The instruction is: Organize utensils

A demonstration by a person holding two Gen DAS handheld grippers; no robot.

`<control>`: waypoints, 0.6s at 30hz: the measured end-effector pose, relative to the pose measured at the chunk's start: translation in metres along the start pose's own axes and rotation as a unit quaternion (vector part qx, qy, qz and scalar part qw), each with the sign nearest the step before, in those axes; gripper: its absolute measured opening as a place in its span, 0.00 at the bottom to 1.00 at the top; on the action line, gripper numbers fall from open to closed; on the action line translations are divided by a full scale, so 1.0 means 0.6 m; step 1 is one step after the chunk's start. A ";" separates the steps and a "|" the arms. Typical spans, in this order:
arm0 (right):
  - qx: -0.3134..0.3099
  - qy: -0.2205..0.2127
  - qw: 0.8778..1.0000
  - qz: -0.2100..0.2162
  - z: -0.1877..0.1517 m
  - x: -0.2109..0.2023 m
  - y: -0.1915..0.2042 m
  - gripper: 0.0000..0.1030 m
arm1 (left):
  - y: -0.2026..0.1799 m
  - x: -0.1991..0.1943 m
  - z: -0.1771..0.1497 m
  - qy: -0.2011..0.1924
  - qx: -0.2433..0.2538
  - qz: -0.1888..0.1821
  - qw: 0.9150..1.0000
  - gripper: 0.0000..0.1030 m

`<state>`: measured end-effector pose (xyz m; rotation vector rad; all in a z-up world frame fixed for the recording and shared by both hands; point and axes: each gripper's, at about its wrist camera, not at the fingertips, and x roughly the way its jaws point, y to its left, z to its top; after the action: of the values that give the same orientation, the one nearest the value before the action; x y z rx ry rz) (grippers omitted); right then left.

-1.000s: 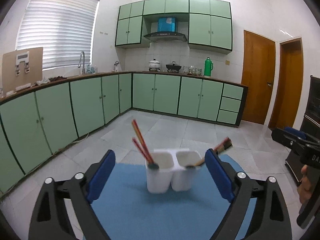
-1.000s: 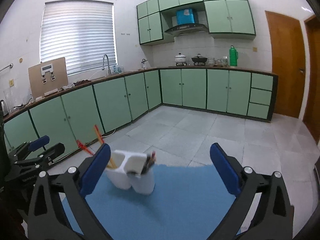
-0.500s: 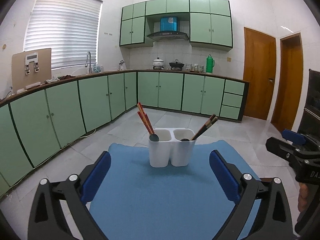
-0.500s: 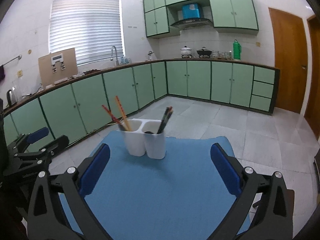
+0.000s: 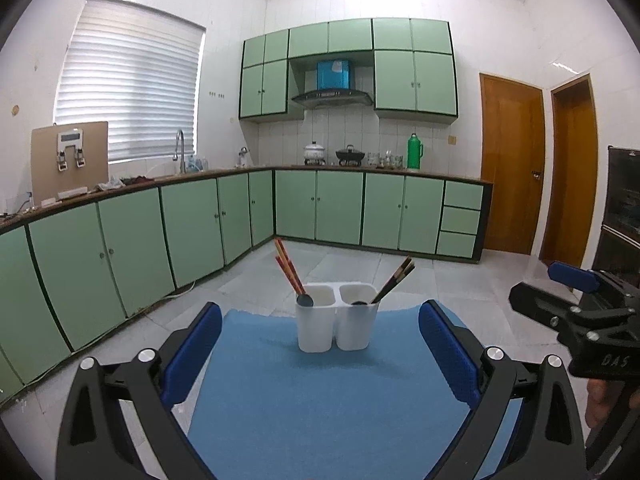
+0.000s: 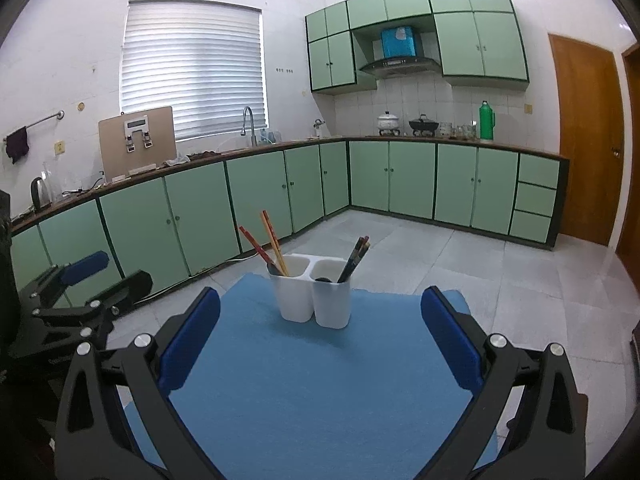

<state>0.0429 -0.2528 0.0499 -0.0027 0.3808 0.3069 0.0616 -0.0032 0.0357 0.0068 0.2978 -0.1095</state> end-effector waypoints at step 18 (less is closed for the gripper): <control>-0.012 -0.020 1.000 0.004 0.007 -0.041 0.017 0.95 | -0.005 -0.045 0.003 -0.026 0.003 0.001 1.000 0.94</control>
<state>0.0200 -0.2501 0.0635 -0.0181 0.3370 0.3186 0.0361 -0.0035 0.0452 0.0109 0.2461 -0.1076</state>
